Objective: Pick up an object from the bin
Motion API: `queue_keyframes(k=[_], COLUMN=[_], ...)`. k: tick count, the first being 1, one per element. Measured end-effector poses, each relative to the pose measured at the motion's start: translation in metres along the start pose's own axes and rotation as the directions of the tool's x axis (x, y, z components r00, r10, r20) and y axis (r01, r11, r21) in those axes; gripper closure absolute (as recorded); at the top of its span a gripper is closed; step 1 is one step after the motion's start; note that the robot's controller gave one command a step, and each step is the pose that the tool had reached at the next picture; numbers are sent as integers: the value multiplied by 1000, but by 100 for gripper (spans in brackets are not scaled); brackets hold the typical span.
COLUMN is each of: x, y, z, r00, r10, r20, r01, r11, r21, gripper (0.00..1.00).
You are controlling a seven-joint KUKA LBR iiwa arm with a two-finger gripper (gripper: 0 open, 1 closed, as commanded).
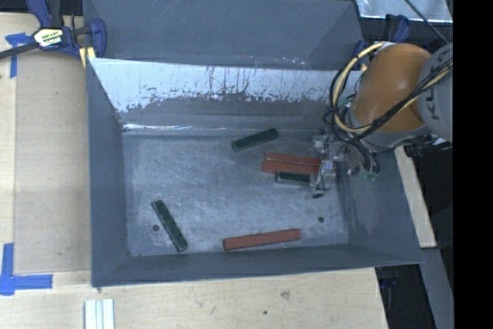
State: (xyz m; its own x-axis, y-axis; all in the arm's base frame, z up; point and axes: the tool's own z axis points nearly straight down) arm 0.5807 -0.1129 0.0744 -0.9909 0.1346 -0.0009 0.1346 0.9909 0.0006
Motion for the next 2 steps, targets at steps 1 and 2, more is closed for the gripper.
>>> queue_keyframes(k=[1, 2], x=[-1, -1], y=[0, 0], z=[2, 0], r00=[1000, 1000], r10=[1, 1], r20=[7, 1], r01=[-1, -1], r11=[1000, 1000], r21=[1, -1], gripper=[0, 100])
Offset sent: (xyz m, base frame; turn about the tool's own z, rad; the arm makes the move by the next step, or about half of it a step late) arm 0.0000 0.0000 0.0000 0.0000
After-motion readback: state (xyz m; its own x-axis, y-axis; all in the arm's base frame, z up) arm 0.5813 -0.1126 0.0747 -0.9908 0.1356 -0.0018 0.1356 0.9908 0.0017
